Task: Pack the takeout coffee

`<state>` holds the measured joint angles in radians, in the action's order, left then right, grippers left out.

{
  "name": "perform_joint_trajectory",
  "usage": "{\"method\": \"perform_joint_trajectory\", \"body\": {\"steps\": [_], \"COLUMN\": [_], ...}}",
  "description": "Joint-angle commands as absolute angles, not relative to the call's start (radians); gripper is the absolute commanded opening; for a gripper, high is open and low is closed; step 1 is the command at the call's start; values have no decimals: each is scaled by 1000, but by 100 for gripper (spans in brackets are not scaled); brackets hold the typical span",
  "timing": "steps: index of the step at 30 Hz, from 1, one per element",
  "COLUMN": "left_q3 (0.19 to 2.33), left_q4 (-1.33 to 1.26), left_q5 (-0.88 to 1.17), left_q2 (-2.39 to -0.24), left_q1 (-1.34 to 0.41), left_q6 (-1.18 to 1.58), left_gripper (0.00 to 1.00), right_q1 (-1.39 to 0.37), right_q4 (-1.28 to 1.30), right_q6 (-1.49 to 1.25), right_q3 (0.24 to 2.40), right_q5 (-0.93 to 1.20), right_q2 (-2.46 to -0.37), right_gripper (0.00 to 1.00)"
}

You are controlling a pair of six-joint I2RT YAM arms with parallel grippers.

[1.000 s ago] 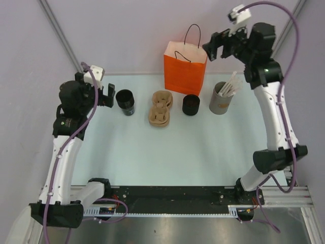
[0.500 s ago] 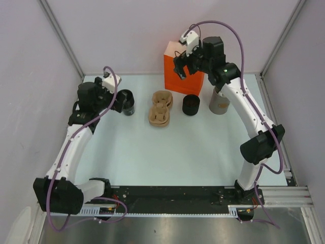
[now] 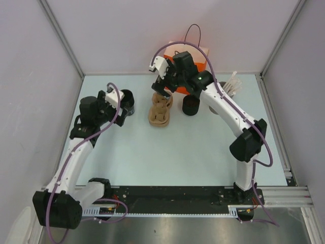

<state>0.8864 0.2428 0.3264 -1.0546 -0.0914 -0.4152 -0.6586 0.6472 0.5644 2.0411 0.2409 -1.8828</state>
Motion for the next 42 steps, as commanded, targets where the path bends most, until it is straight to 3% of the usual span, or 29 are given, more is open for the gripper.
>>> {"method": "perform_joint_trajectory", "body": {"steps": [1,9,32,37,42], "left_q3": [828,759,707,701,695], "left_q4": [250,245,224,218,210], "left_q5": [356,307,278,275,272], "left_q2": [-950,-890,-859,-861,-865], "left_q1": [-94,-83,-77,-77,-75], "left_q6": [-471,-408,-383,-383,-383], "left_gripper": [100,100,100,100,100], "right_q1": [-637,-626,-598,-598,-598], "right_q4": [719,857,807,814,828], "right_q6": [612,698,701,695,698], "right_q3": [2161,2347,2335,2367,2365], "right_q5": [291,344,388,400,420], "right_q2": [-2034,-2236,-2401,-2427,-2428], "right_gripper": [97,97,90,81,61]}}
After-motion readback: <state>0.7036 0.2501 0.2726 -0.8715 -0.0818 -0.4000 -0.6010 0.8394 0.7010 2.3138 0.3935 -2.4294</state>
